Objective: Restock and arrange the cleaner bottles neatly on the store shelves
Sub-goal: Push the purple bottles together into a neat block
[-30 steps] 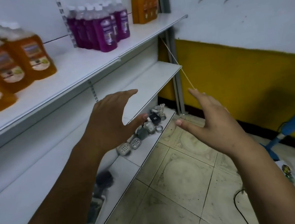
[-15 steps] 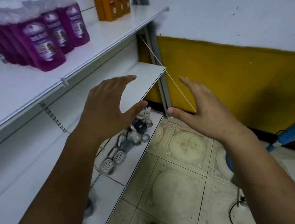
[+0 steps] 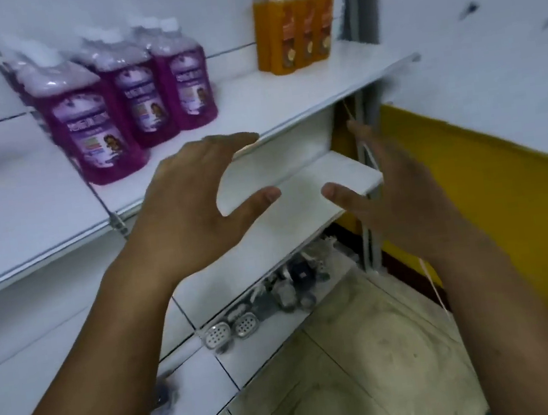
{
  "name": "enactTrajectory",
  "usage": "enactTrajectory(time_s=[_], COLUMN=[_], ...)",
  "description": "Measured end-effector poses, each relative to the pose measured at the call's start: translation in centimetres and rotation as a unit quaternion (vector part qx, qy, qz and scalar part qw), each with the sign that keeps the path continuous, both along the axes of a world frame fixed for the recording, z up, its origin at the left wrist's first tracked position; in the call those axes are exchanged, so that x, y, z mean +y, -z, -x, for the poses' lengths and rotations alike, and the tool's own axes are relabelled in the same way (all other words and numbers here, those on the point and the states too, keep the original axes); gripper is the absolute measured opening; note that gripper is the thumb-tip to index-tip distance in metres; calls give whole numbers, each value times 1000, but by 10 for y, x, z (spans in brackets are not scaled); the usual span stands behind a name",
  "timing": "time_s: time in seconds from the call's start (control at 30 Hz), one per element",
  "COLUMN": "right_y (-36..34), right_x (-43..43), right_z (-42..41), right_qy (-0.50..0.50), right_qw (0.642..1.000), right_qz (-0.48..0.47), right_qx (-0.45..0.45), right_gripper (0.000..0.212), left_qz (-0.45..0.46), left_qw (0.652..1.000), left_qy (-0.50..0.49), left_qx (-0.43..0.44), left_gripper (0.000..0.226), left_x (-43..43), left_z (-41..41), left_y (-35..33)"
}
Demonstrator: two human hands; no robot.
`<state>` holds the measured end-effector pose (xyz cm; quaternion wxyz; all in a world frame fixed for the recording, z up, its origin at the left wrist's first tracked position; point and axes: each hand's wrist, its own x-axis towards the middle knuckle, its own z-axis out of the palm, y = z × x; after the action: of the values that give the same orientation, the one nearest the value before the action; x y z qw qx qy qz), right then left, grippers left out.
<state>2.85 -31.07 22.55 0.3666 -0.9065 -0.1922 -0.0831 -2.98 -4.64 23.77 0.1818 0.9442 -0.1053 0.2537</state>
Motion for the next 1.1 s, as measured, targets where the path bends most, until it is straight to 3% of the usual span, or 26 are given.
enactTrajectory(time_s=[0.3,0.43,0.57,0.7,0.8,0.87,1.03,1.1], right_y=[-32,-41,-58,-75,-82,-87,-82,-69], right_x=[80,132,176,216,241,257,290,297], right_z=[-127,-165,-196,-222,-242,-255,-280,-290], right_qy=[-233,-296,-317,-302,-300,-294,-285,-302], right_qw=[971,948,934,934,932,930,892,857], right_qz=[-57,-116,-164,-185,-198,-217,-328,-367], right_qx=[1,-5,-28,-46,-50,-29,127,201], right_gripper=[91,90,83,78,74,71,46,43], left_qz=[91,182,242,241,259,322,582,628], left_qw=[966,933,899,894,894,880,772,758], left_qy=[-215,-266,-316,-343,-336,-320,-239,-162], left_qx=[-116,-160,-180,-157,-146,-140,-96,-70], left_gripper=[62,61,58,57,56,52,53,62], left_x=[50,82,117,152,174,187,210,212], left_z=[5,4,-13,-43,-65,-80,-107,-107], left_y=[-45,-53,-70,-80,-81,-81,-70,-57])
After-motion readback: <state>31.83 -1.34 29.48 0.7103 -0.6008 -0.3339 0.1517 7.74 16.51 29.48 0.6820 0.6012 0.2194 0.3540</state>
